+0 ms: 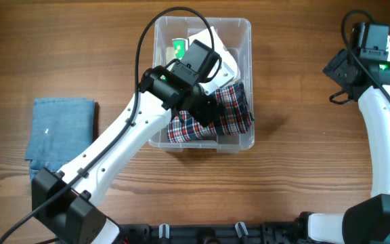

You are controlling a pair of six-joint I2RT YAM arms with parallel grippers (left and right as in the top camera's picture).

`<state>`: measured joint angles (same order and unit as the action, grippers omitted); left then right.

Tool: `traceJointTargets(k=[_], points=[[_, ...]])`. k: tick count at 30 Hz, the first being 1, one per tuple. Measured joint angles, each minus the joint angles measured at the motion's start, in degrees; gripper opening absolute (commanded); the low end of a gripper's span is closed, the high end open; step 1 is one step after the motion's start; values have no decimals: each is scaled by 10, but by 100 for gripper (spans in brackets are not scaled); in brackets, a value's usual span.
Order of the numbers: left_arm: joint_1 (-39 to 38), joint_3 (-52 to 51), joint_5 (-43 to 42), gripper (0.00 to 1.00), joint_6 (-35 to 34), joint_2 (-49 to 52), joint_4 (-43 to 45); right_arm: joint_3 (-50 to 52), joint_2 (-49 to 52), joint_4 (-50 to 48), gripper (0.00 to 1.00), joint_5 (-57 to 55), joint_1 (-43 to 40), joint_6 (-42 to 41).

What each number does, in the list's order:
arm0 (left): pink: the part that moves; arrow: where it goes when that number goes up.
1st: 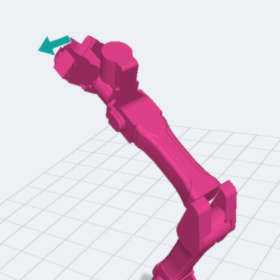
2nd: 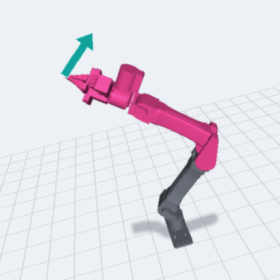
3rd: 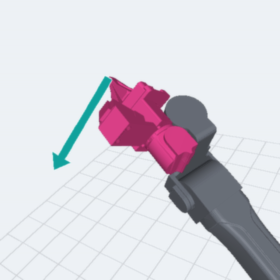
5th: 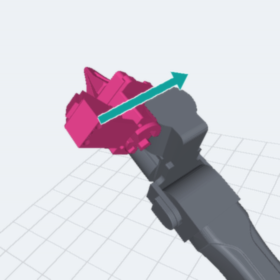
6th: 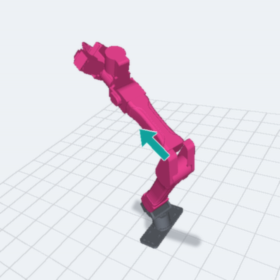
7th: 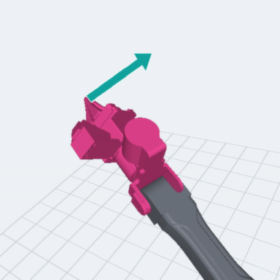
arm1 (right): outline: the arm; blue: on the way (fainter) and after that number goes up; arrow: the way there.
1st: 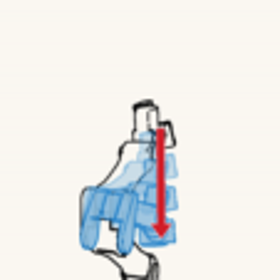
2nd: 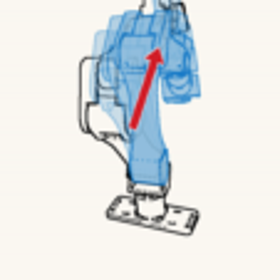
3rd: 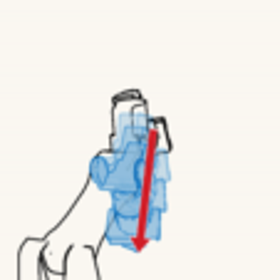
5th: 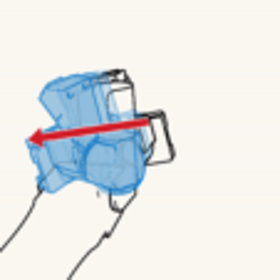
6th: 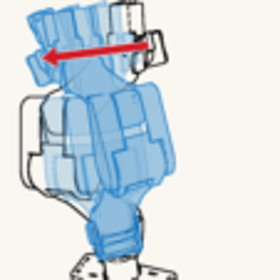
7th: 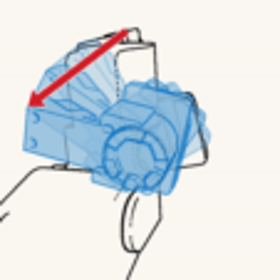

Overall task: Pack container
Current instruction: 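Lower the plaid garment into the bin's lower part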

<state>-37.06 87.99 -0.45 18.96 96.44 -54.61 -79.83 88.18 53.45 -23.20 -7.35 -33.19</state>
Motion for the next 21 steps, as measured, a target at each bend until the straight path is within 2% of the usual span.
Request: traceJointTargets(k=[2,7,9,12,18,21], points=[[0,0,-18,91,0,0,0,0,0,0,100,0,0,0],[1,0,-116,55,-9,0,-4,0,0,0,100,0,0,0],[0,0,-143,44,-27,0,-4,0,0,0,100,0,0,0],[1,0,-168,35,-61,0,-2,0,0,0,100,0,0,0],[1,0,-191,30,-131,2,-2,0,0,0,100,0,0,0],[1,0,-196,22,-152,14,-2,0,0,0,100,0,0,0]])
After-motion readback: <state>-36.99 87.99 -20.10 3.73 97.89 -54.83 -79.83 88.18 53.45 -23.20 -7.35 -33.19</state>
